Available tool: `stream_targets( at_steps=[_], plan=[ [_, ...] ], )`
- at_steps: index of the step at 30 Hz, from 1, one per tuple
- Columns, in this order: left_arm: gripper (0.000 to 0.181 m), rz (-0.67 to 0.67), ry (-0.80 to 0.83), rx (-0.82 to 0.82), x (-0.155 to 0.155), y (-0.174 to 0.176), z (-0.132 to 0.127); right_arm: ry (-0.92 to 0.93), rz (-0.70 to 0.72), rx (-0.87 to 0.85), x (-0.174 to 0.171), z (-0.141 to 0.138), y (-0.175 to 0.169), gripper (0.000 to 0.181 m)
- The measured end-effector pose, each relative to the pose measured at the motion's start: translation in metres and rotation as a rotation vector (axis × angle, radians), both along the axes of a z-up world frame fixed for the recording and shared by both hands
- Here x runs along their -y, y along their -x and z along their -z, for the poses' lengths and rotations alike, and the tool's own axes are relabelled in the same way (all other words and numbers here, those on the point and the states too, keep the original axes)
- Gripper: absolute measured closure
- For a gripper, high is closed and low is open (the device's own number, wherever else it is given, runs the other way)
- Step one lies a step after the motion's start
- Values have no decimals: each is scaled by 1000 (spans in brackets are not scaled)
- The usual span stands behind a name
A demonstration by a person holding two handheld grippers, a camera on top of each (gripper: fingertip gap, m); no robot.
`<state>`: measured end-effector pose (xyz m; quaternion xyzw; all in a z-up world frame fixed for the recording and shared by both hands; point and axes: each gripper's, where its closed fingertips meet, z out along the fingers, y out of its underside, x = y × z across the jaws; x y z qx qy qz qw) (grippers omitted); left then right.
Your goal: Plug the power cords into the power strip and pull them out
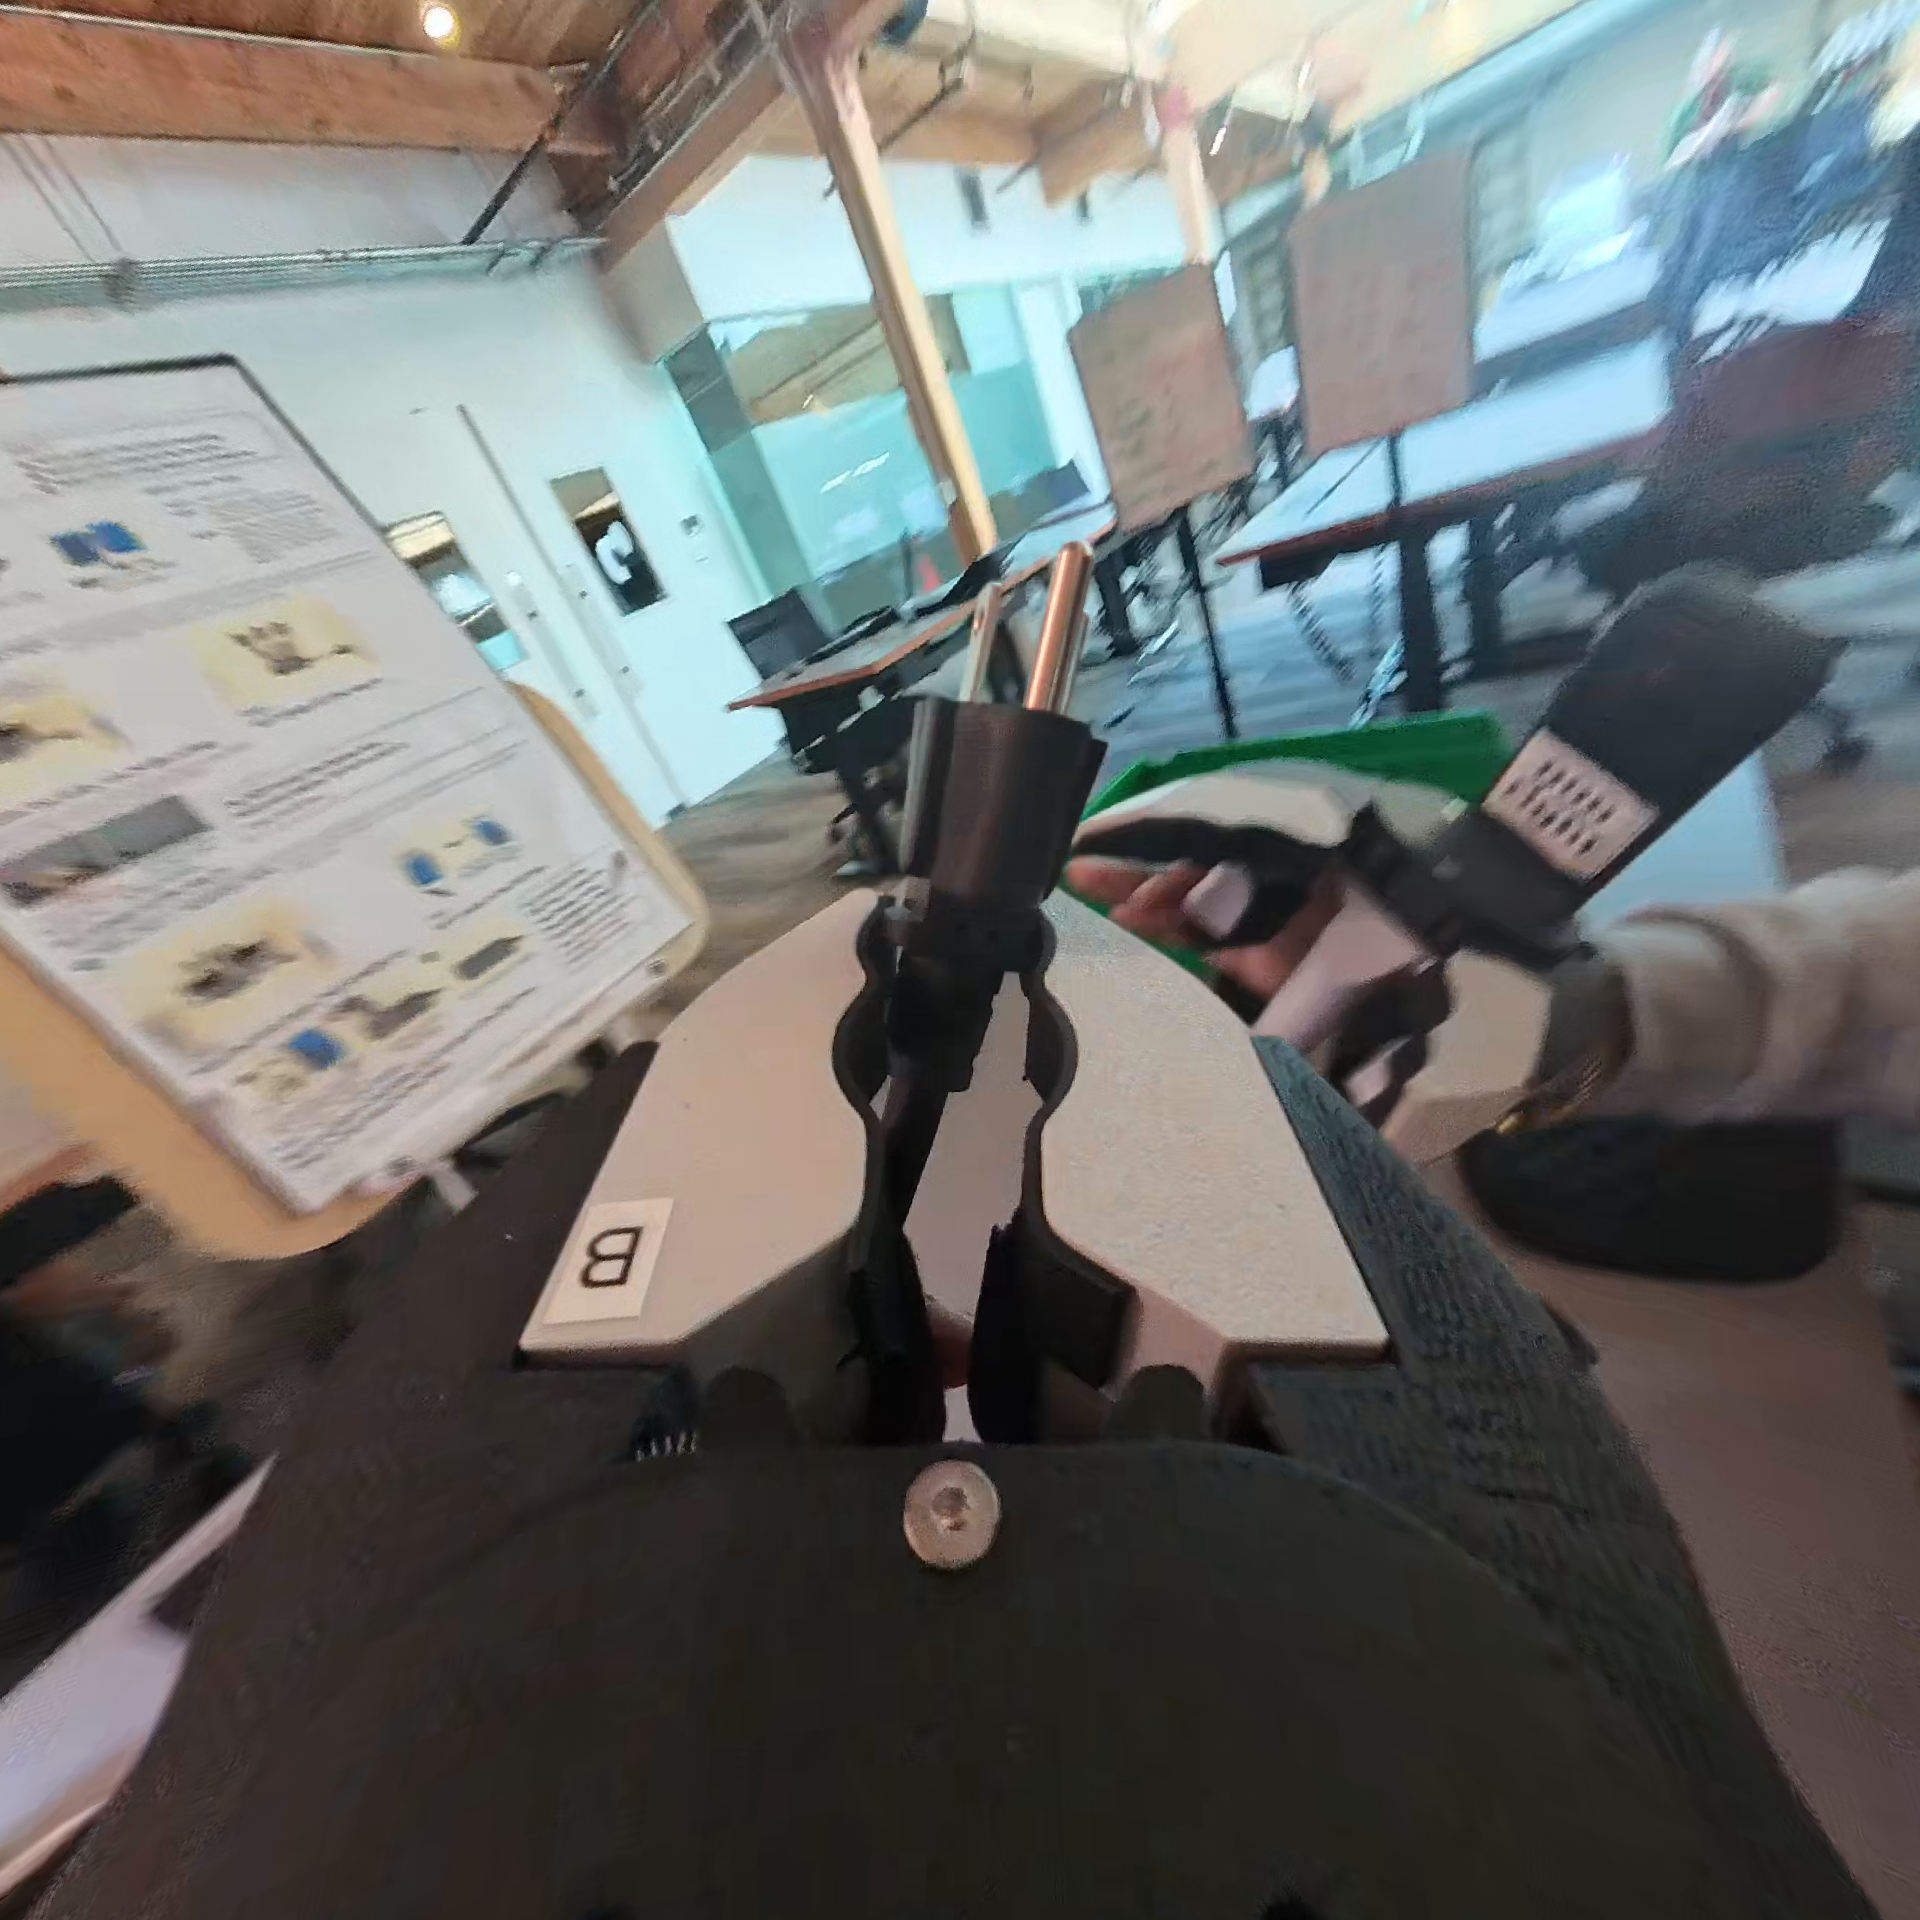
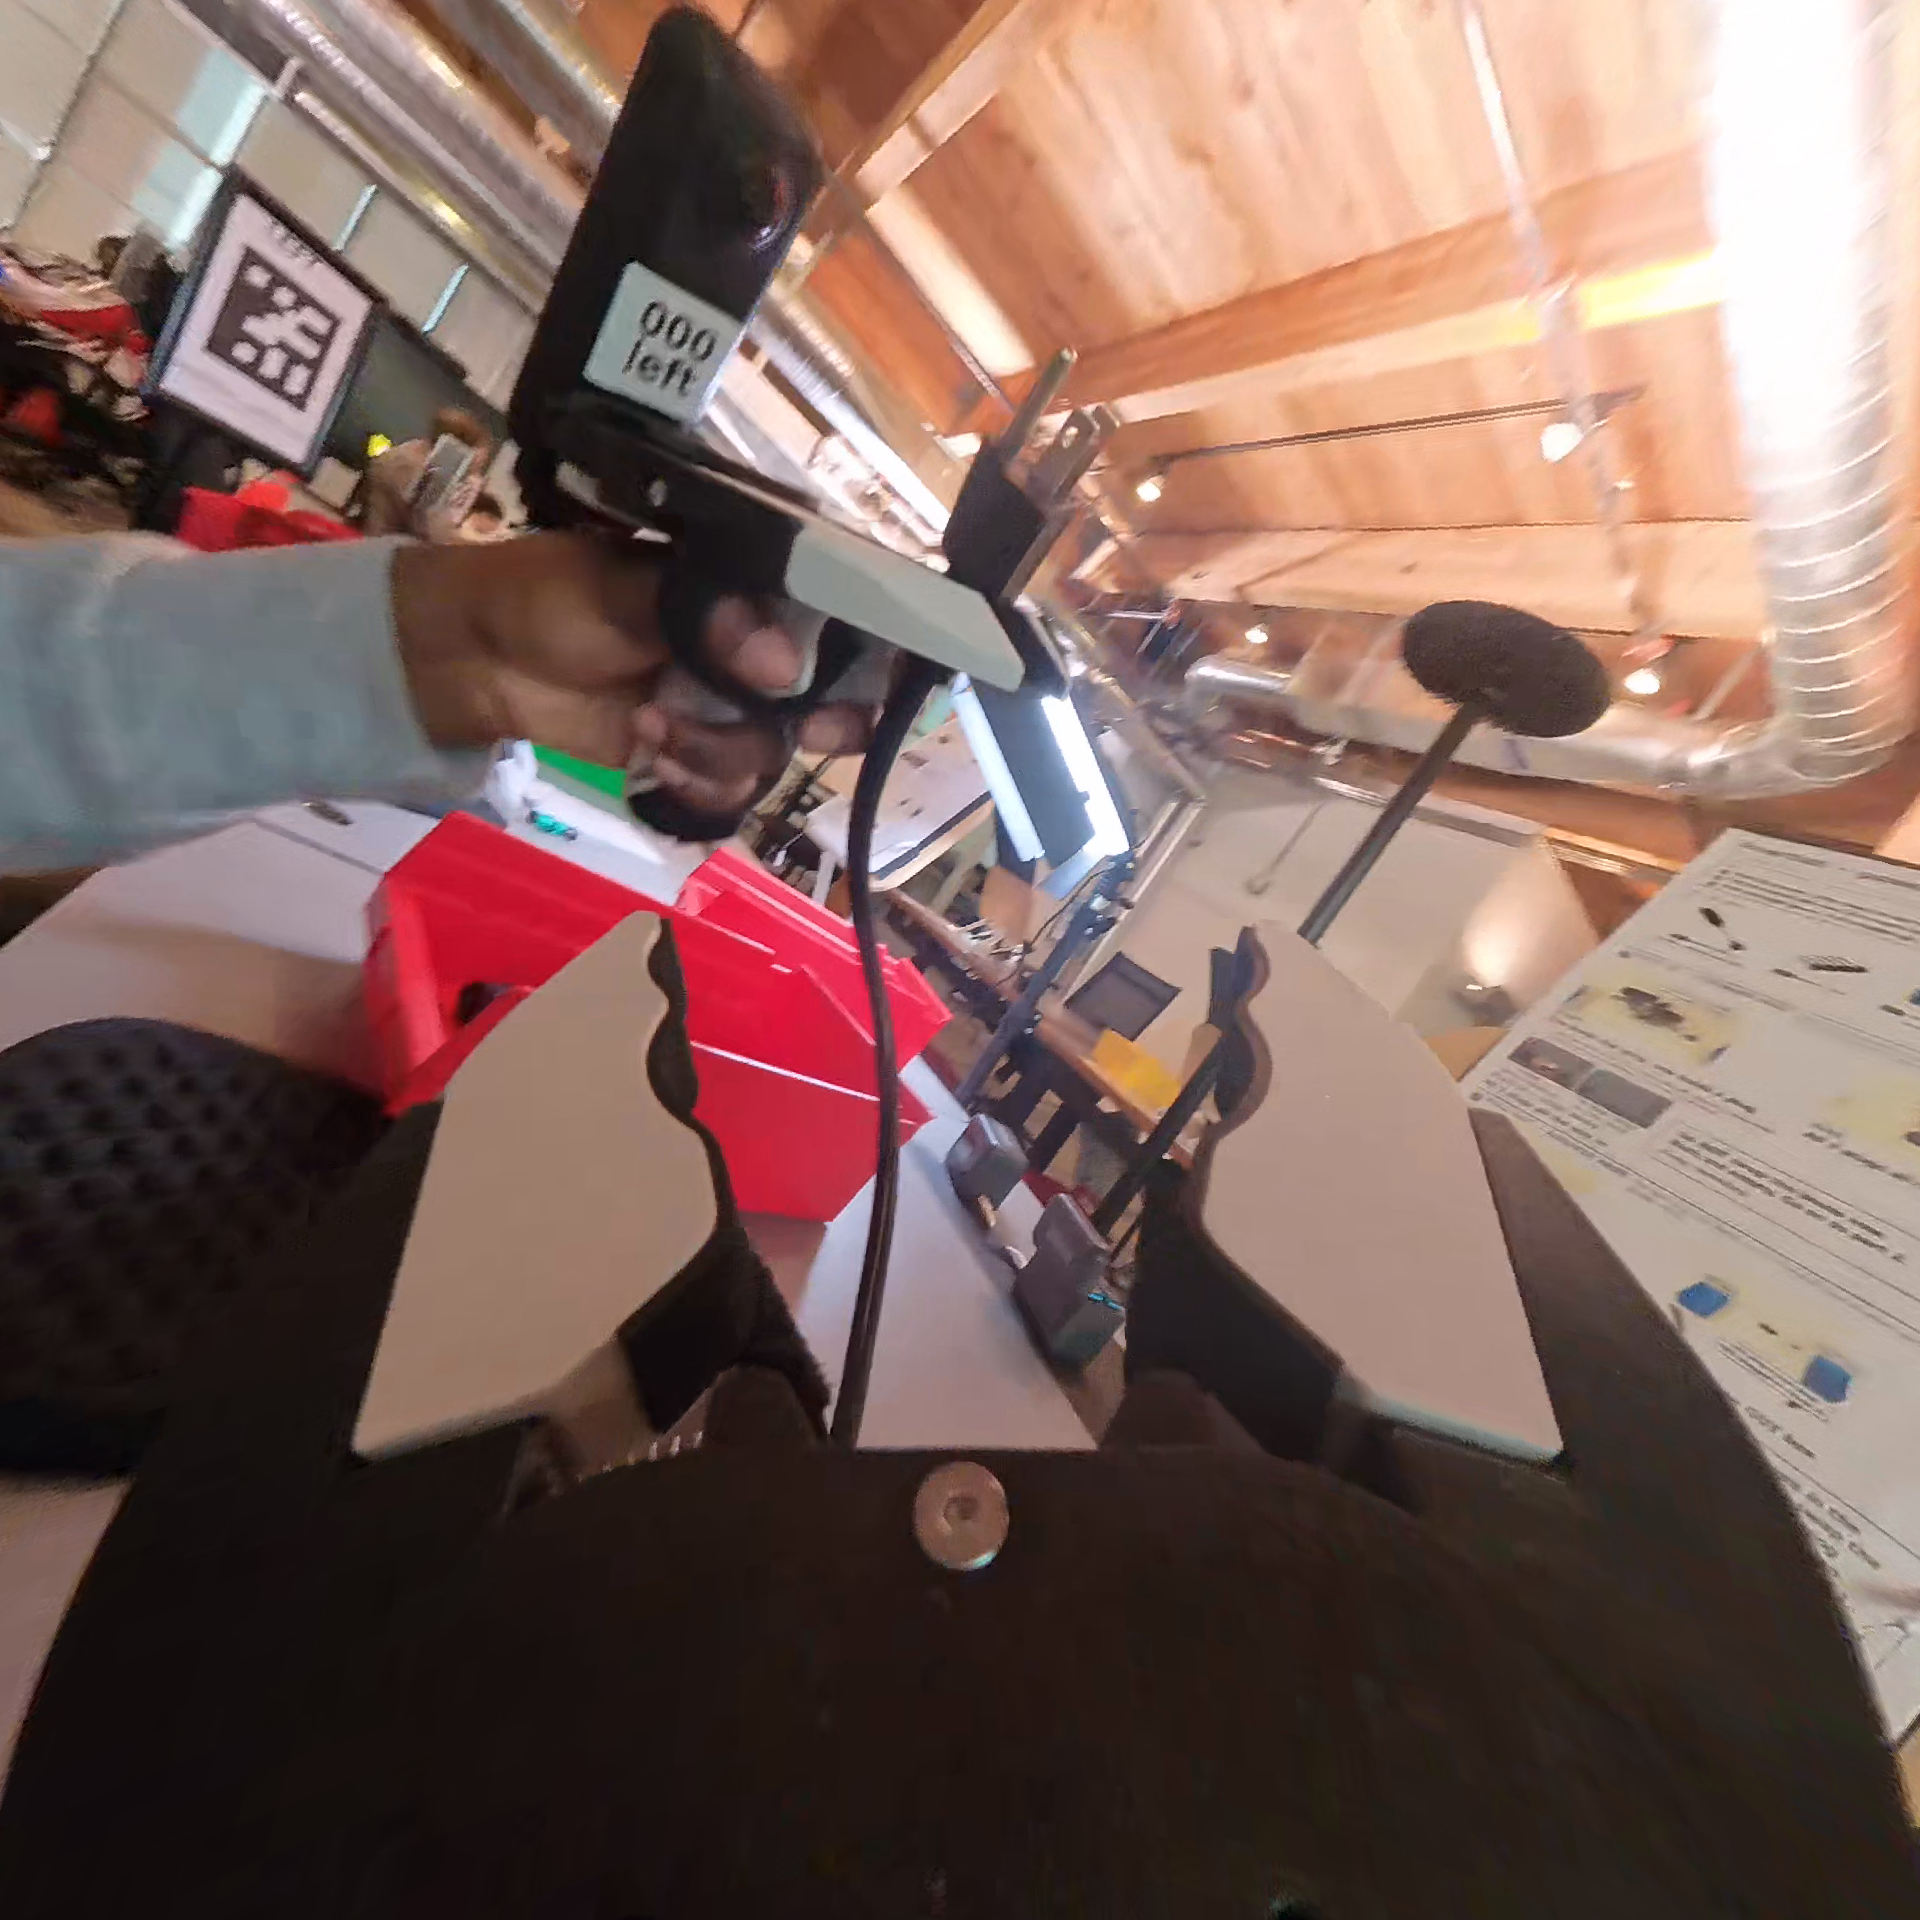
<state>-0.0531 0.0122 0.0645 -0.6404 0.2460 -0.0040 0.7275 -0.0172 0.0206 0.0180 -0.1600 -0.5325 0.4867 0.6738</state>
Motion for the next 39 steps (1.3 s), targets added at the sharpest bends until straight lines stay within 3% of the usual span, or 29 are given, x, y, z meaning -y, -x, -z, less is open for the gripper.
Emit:
stream_targets(
  at_steps=[6, 16, 20, 27, 29, 31, 36, 39],
  plan=[
    [160, 220, -93, 297, -12, -29, 16, 67, 10, 9, -9, 22, 11, 91],
    [159, 447, -145, 524, -15, -58, 24, 56, 29, 29, -1, 31, 13, 123],
    [160, 488, -181, 521, -11, -63, 24, 17, 23, 39, 6, 35, 14, 134],
    [159, 619, -16, 380, -16, -72, 37, 31, -56, 68, 2, 34, 19, 144],
    [159, 596, -35, 362, -20, -66, 33, 0, -74, 90, 0, 31, 26, 146],
    [159, 613, -42, 376, -19, -63, 29, -33, -100, 112, 3, 26, 31, 167],
    [159, 551, -58, 396, -16, -48, 34, -105, -138, 195, 11, 33, 46, 171],
    [157, 442, -59, 351, -16, -35, 44, -118, -101, 291, 7, 44, 55, 172]
  ],
)
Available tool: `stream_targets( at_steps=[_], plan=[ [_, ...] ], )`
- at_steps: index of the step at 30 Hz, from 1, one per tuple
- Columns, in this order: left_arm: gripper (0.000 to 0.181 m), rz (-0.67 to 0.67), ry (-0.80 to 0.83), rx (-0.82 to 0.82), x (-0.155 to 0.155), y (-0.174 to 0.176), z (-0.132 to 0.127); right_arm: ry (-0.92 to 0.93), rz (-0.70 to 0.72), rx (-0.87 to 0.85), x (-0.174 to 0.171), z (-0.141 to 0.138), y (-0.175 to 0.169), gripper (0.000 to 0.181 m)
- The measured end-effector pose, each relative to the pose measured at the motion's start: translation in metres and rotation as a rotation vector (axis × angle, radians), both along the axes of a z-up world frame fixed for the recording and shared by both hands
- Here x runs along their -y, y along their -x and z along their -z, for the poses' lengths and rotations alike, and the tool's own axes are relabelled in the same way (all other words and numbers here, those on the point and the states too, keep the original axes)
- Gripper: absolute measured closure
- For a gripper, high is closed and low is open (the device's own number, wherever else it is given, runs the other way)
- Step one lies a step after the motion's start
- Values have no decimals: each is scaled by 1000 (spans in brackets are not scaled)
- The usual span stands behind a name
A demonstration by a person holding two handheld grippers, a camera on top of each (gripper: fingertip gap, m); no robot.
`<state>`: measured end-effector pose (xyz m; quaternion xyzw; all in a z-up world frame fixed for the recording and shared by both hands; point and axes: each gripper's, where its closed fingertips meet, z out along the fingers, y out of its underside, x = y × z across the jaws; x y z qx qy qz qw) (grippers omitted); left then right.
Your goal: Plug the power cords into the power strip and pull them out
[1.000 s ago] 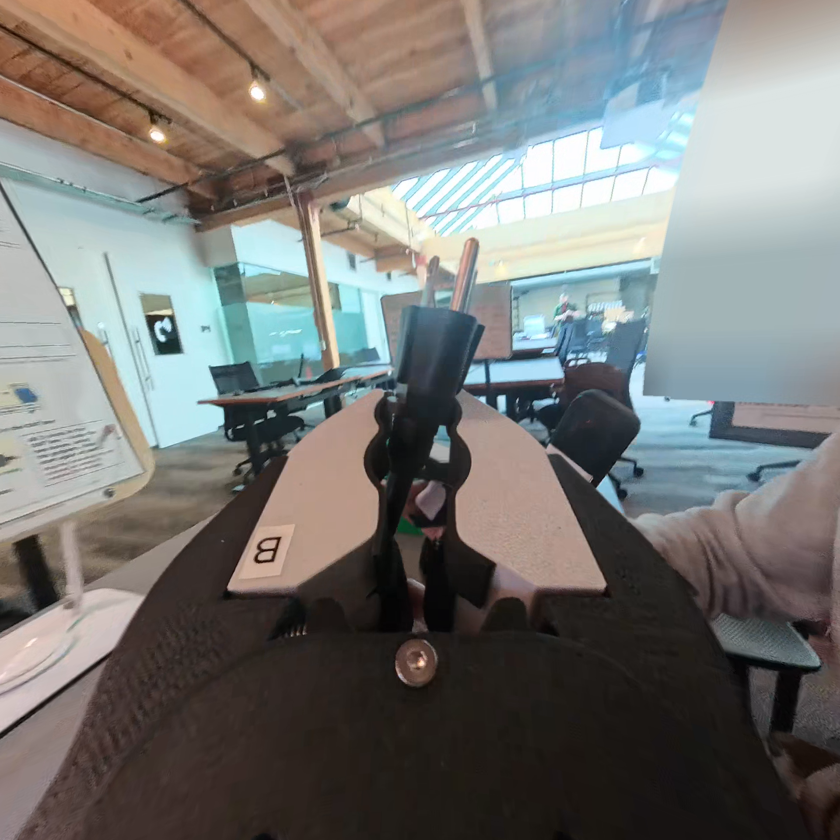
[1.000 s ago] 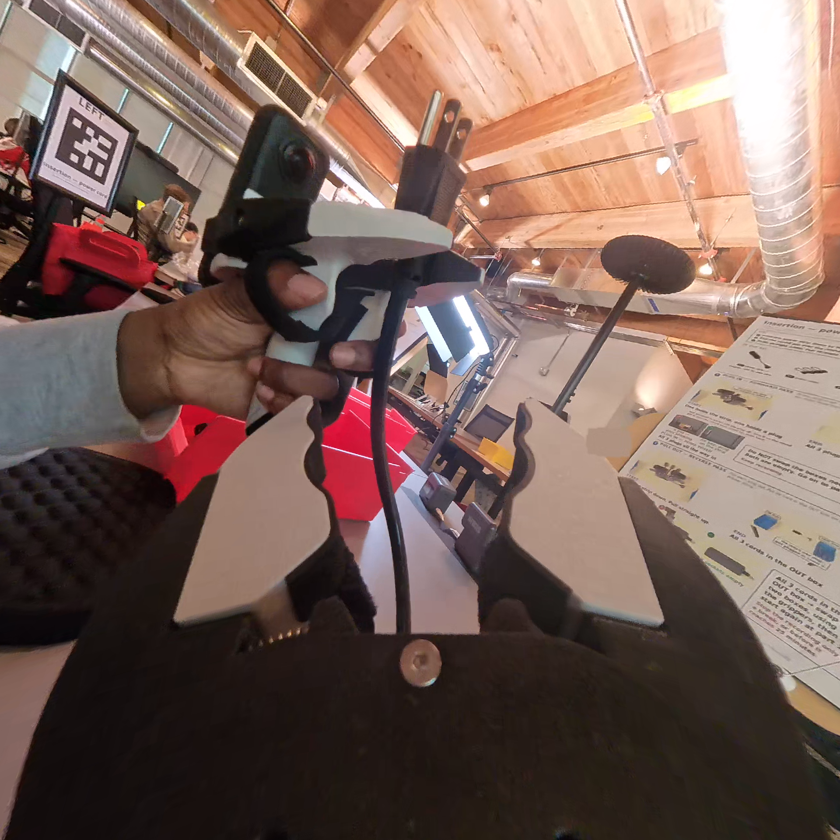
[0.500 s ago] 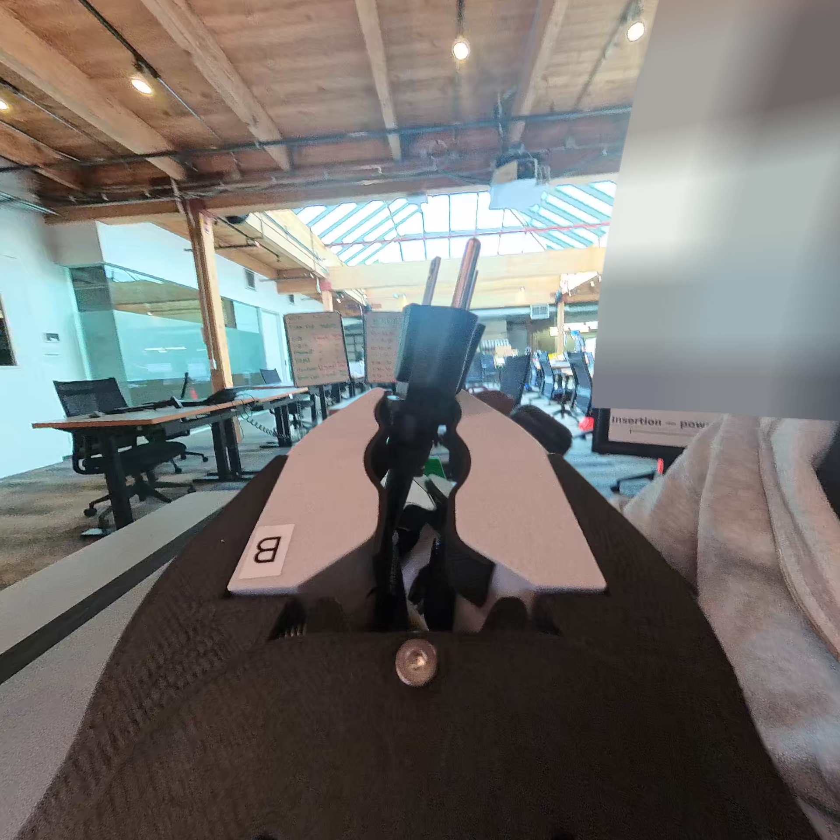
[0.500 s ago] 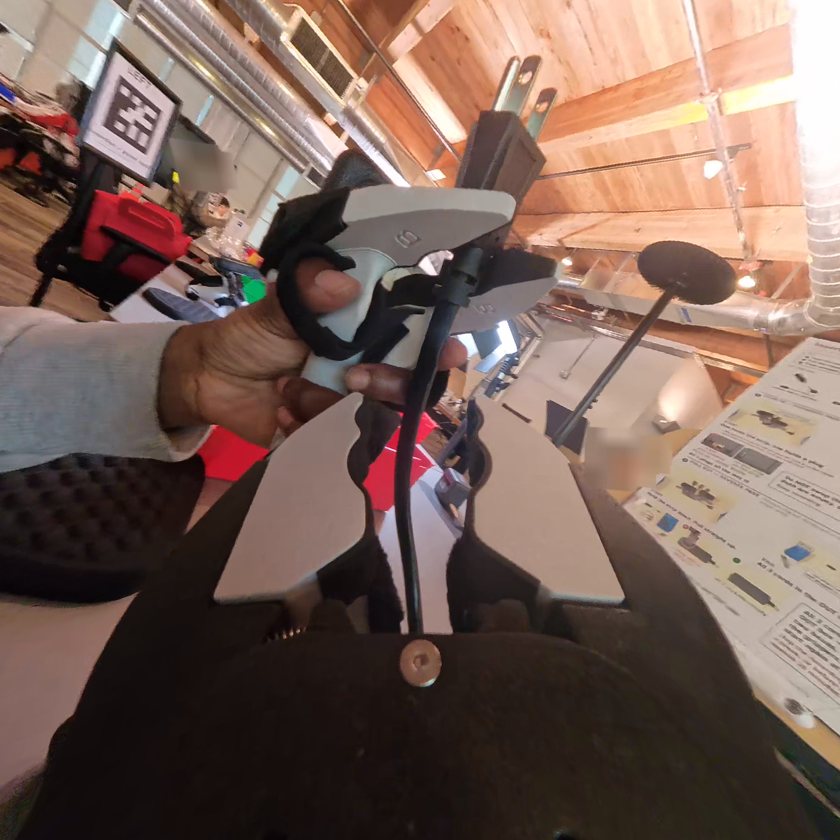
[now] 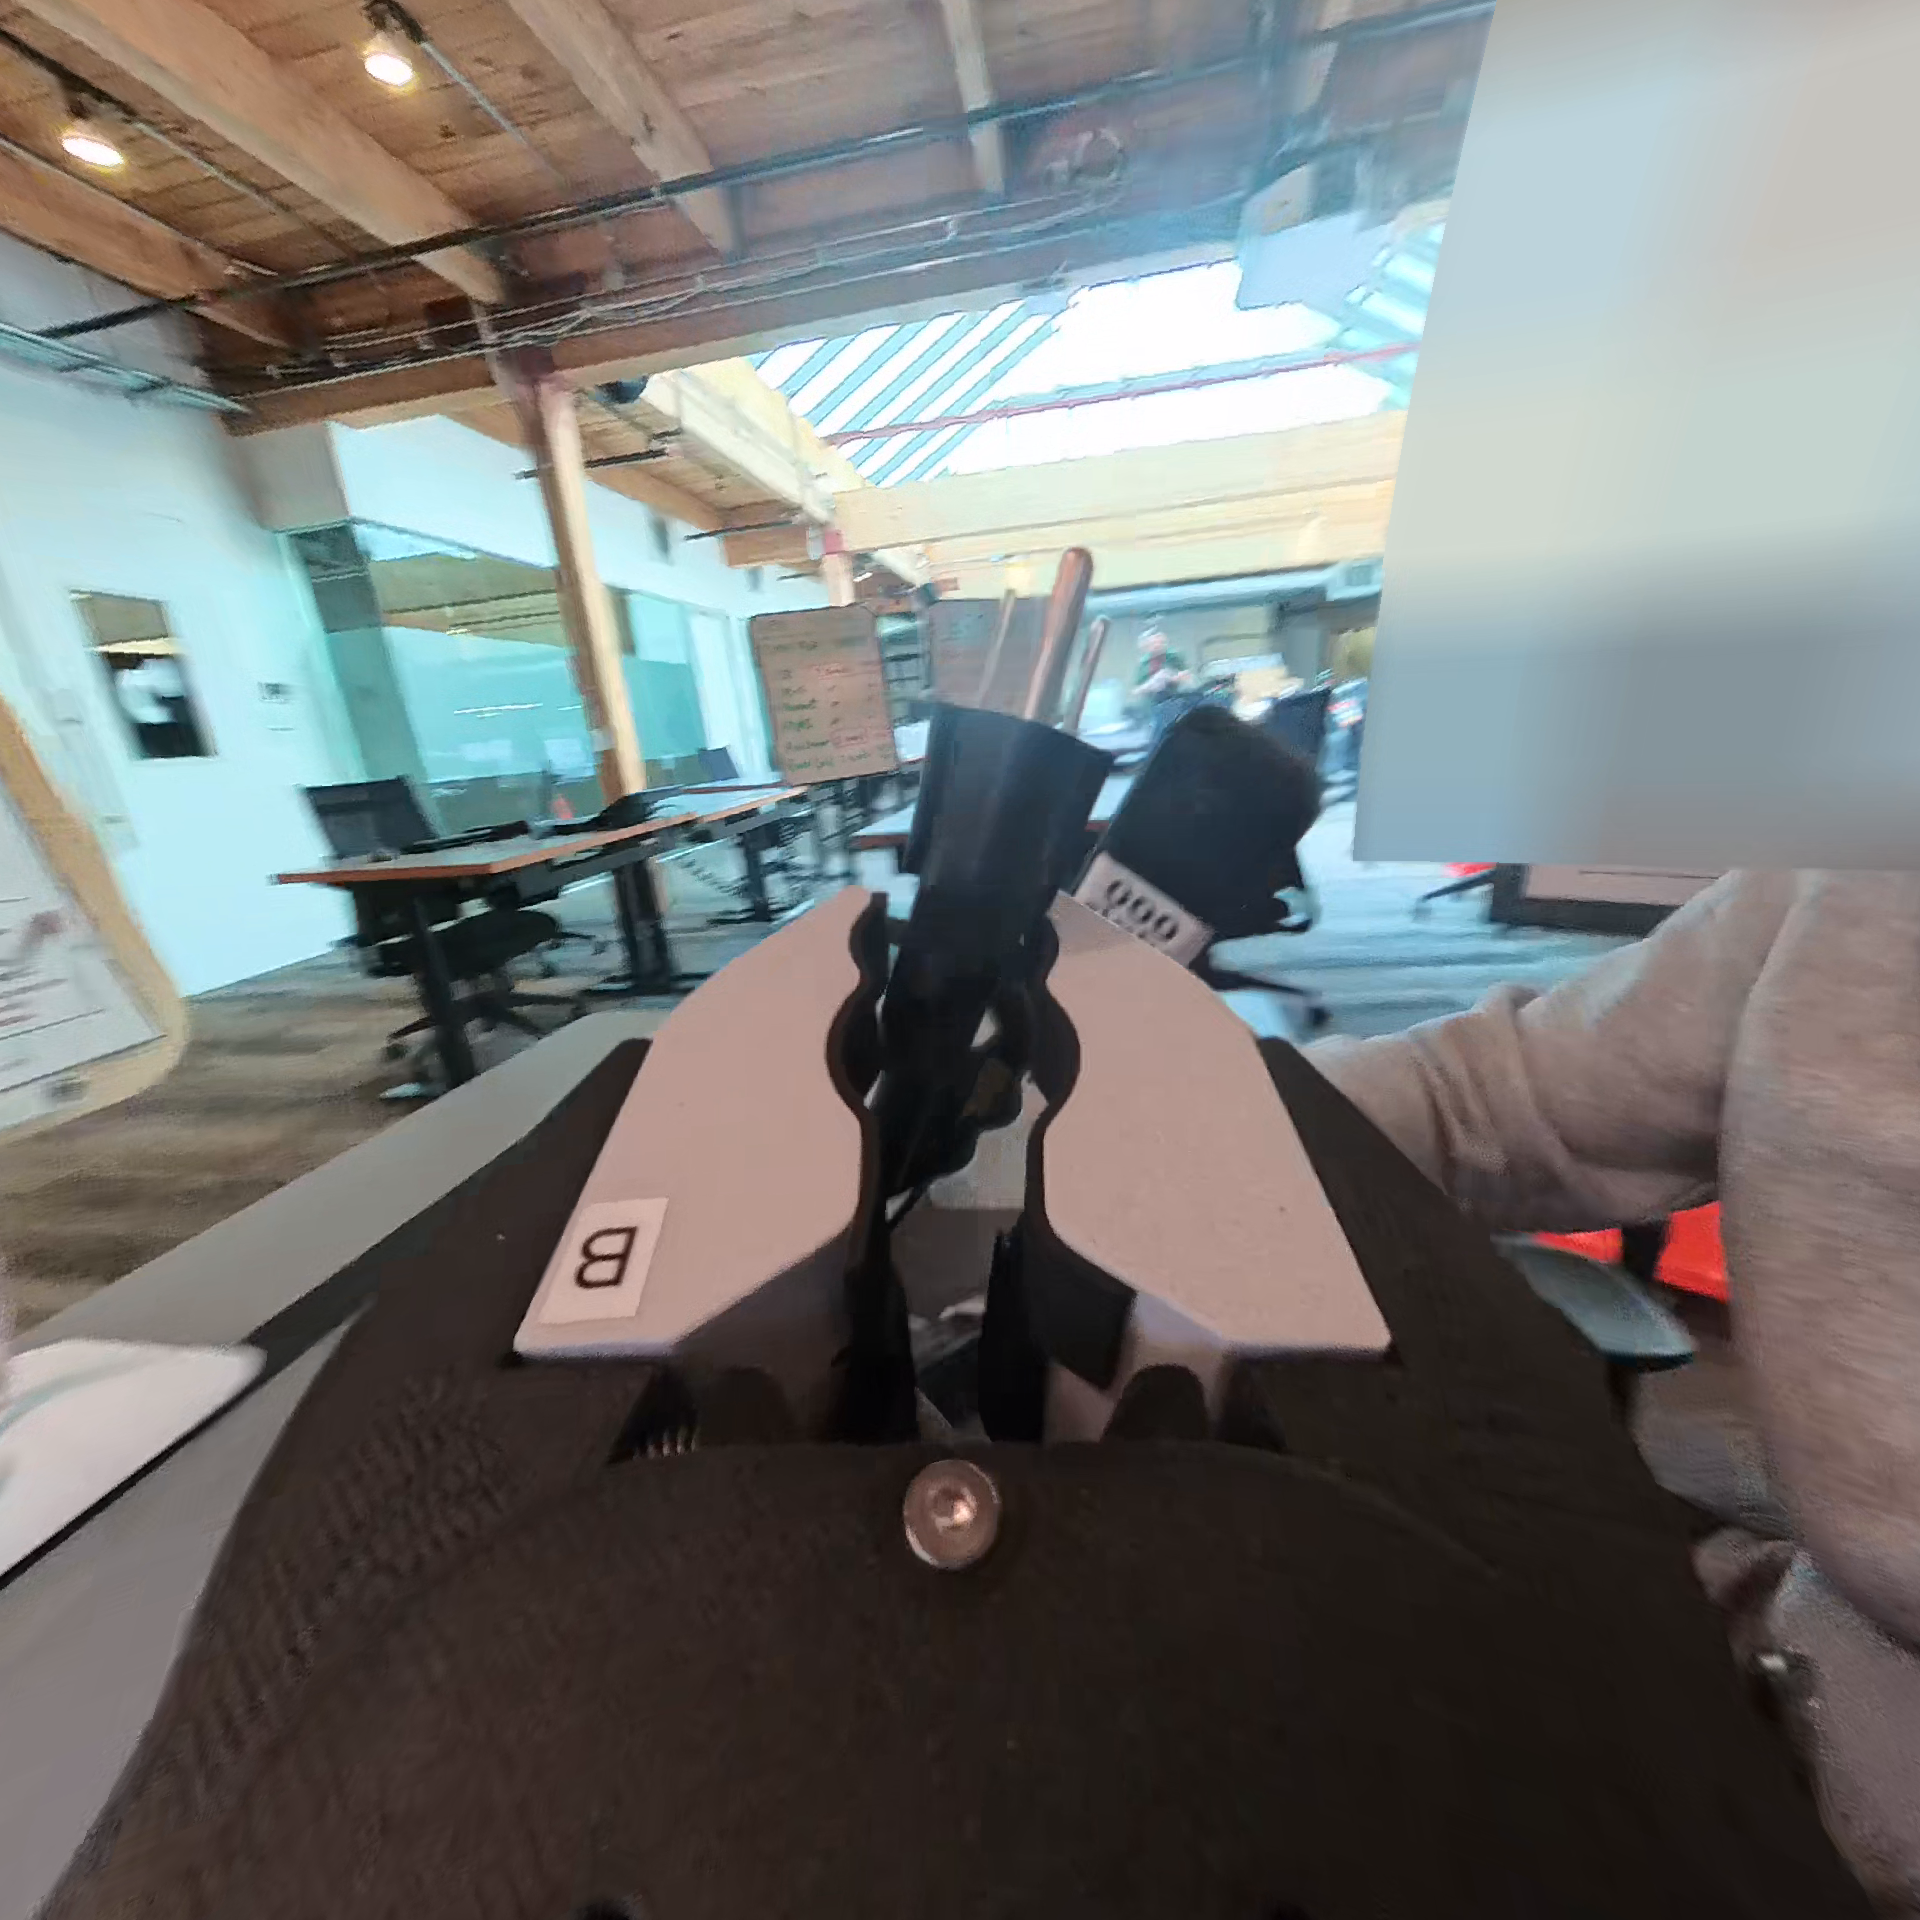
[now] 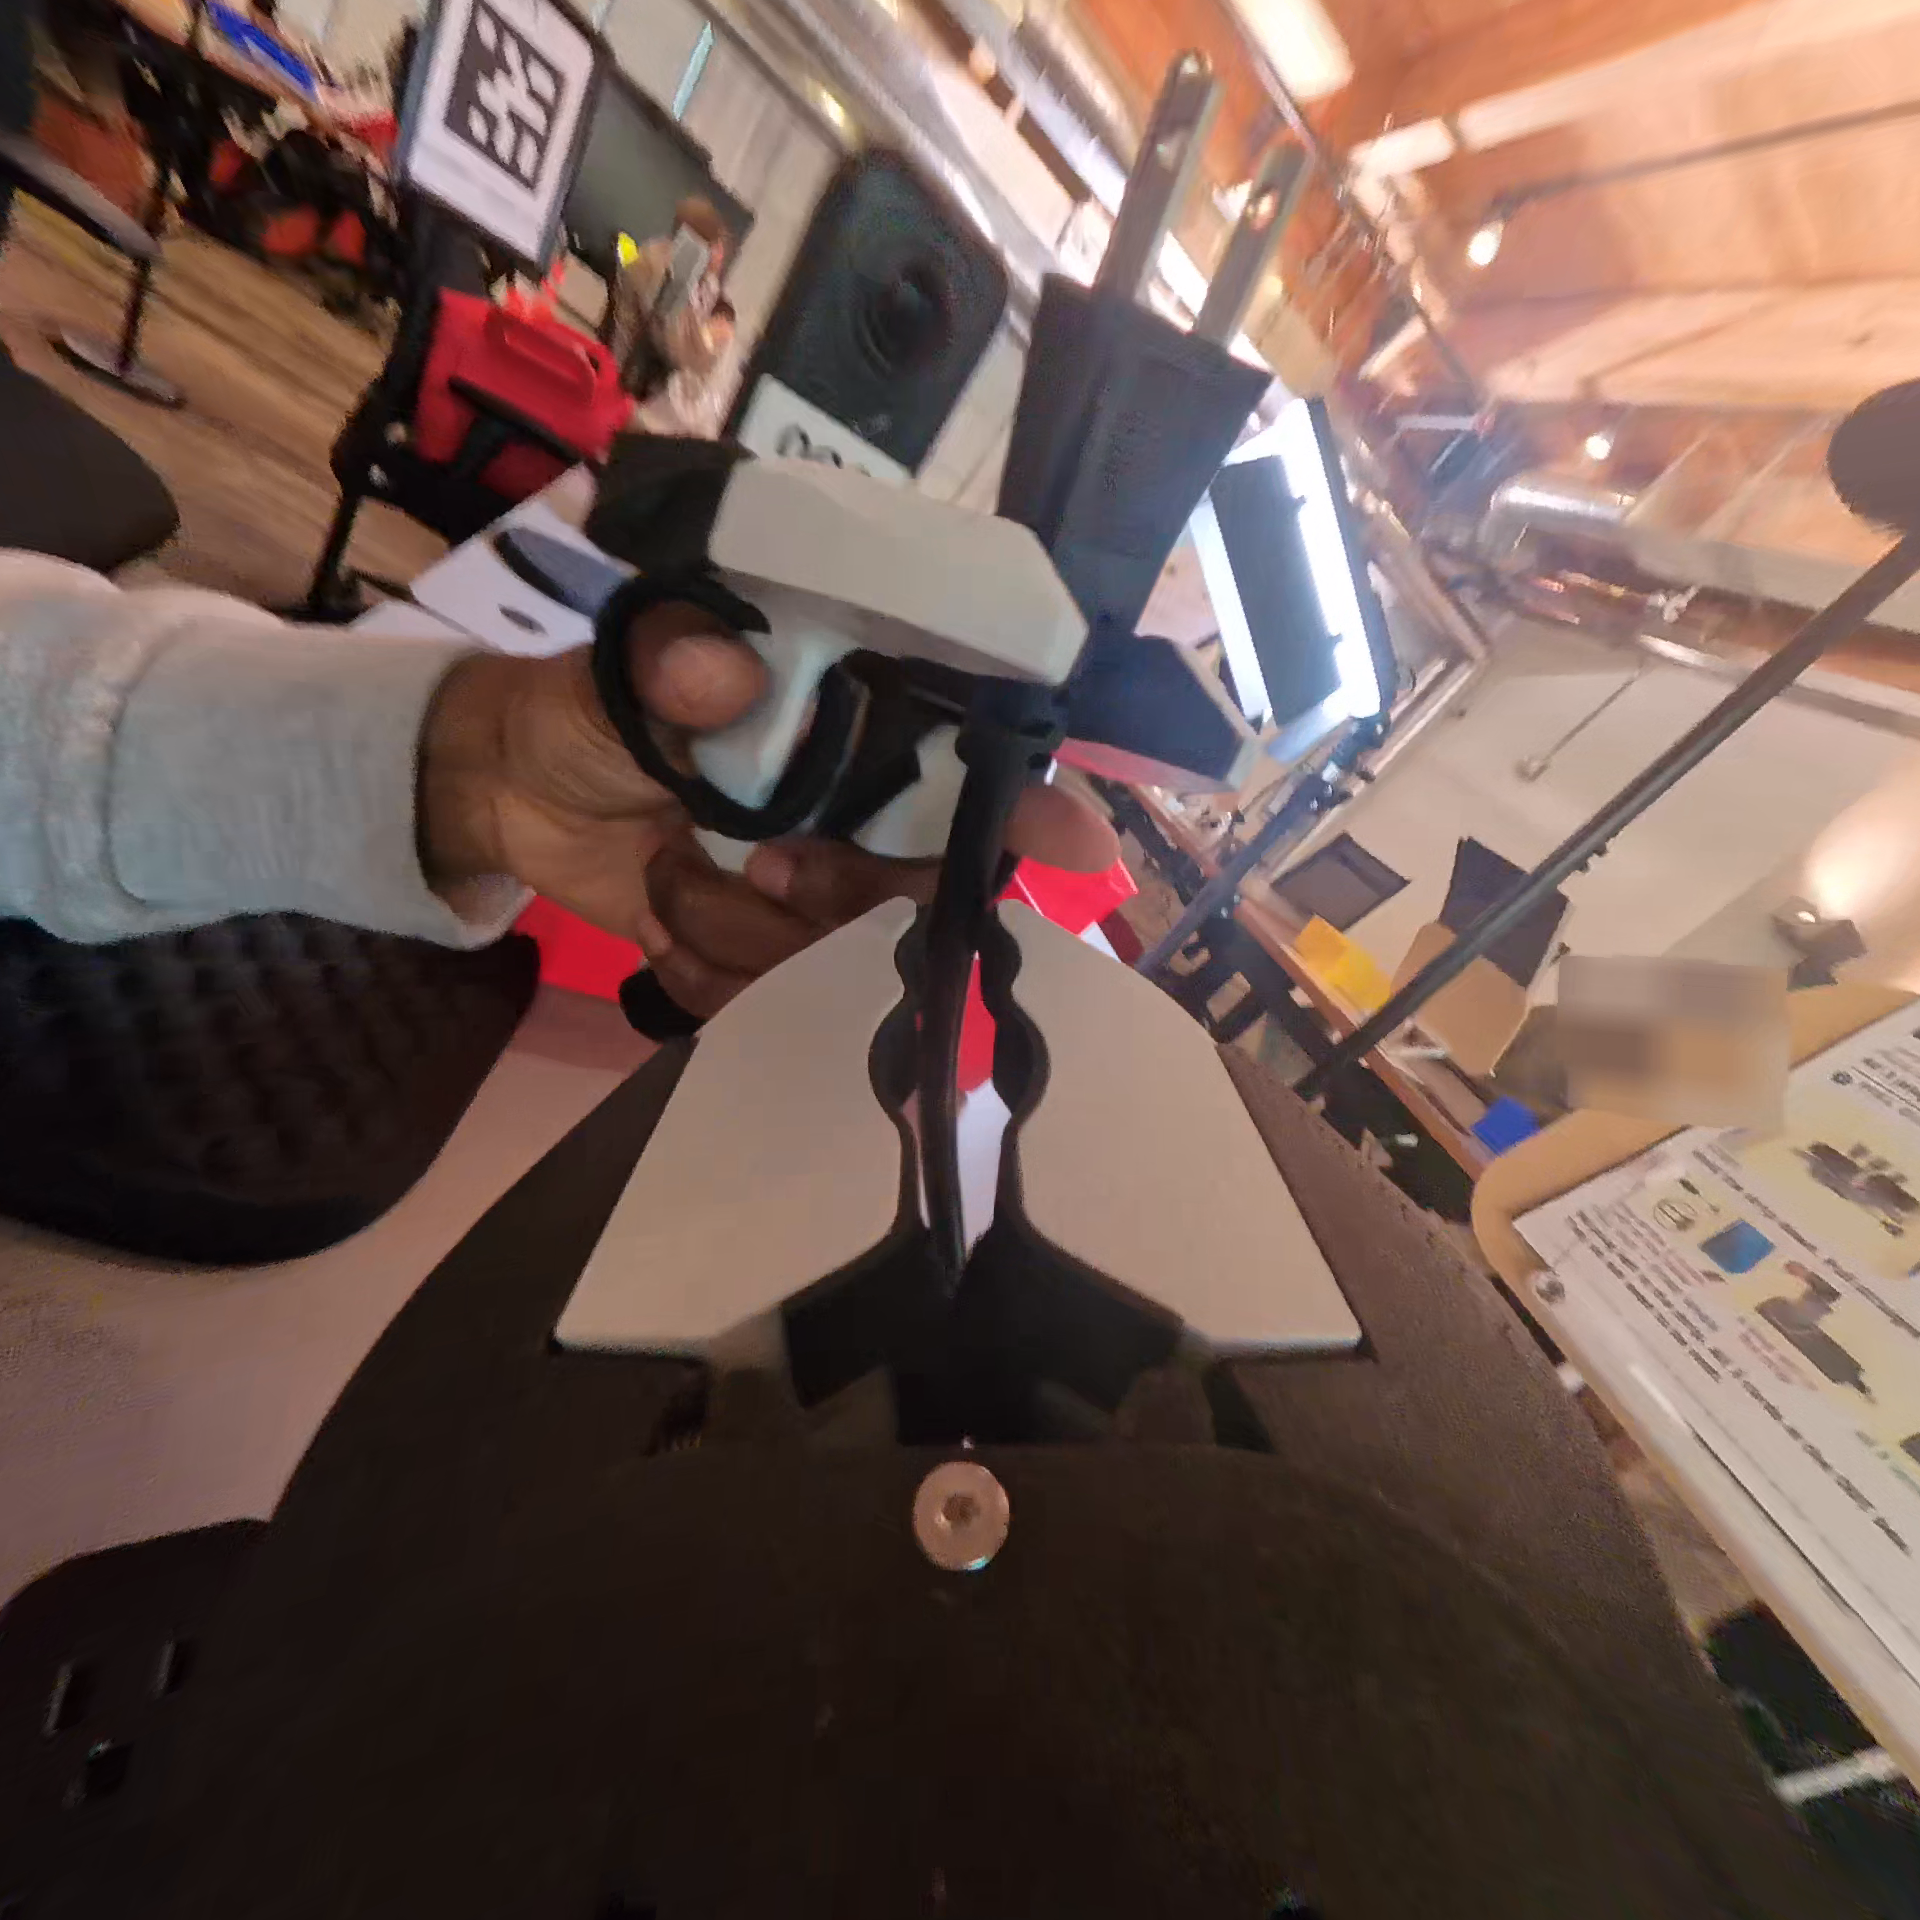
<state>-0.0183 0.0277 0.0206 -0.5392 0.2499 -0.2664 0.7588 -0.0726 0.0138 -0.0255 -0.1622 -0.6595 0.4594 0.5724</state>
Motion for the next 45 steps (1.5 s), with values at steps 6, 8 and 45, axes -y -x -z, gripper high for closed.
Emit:
stream_targets(
  at_steps=[6, 8, 45],
  plan=[
    [118, -256, 20, -355, 25, 17, 16, -133, 39, 144, -1, 27, 7, 173],
    [117, -336, 22, -478, 34, 23, 17, -135, 11, 170, 3, 35, 8, 173],
    [118, -453, 108, -337, 46, 21, 69, 313, -371, -201, -57, -138, -114, 157]
  ],
)
